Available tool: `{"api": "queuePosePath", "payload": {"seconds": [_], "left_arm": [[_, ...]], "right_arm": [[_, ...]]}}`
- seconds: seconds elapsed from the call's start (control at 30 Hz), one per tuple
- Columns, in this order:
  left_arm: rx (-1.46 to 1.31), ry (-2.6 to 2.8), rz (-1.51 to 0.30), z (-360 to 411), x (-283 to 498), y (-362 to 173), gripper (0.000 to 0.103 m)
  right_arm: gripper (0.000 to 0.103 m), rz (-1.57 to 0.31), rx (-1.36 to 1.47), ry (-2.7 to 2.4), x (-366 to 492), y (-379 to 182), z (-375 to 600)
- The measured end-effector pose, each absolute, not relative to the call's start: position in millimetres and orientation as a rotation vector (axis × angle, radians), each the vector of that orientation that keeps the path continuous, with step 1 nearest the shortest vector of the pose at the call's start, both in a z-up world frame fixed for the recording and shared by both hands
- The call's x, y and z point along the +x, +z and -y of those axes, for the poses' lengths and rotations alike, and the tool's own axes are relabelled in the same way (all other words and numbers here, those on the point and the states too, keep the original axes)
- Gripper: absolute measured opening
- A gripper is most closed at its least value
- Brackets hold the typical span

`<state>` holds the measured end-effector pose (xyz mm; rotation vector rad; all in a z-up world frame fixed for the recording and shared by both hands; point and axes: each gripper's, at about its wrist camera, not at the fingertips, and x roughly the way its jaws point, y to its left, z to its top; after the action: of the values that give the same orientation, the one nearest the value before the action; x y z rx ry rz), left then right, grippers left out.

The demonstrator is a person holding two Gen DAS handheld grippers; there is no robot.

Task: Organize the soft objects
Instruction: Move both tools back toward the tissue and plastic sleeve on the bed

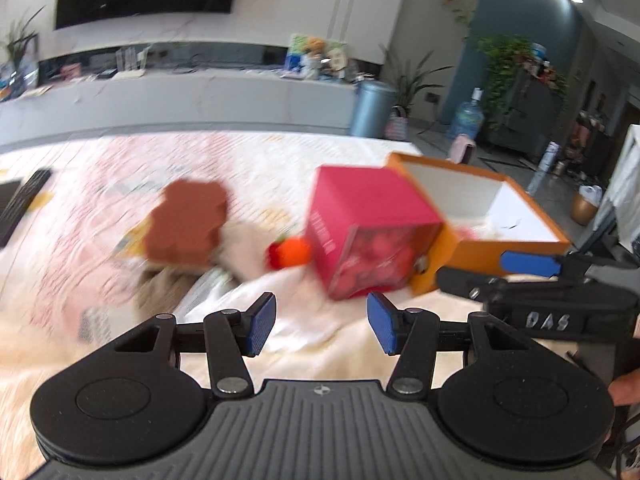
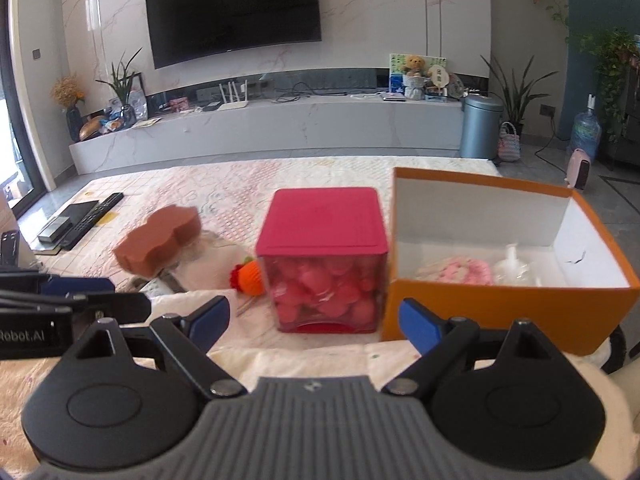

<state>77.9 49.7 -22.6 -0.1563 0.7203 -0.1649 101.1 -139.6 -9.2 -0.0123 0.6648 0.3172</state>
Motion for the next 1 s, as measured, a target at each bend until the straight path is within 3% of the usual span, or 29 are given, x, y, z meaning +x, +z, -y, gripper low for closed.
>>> {"api": "queuePosePath", "payload": {"seconds": [0.53, 0.6, 0.7, 0.8, 1.0], "left_arm": [[-0.271, -0.121, -0.776, -98.6, 44.0, -68.4, 0.061], [-0.276, -0.114, -0.781, -99.0, 44.9, -69.7, 0.060], [-0.284, -0.075, -0.780, -101.8, 46.3, -70.3, 0.051], [-0.253, -0.001, -0.753, -107.4, 45.0, -61.5, 0.051], [-0.210, 0.111, -0.798, -130.8, 57.2, -60.9, 0.051]], "right_arm": [[0.070, -0.717, -0.156, 0.374, 94.3, -37.9, 88.1], [0.070, -0.727, -0.137, 0.383, 97.4, -36.9, 86.3], [0.071, -0.716, -0.123, 0.423, 103.0, -33.1, 77.0], [0.080, -0.734, -0.130, 0.504, 109.3, -36.9, 59.3], [0.086, -0.797, -0.218, 0.609, 120.5, -60.9, 18.7]]}}
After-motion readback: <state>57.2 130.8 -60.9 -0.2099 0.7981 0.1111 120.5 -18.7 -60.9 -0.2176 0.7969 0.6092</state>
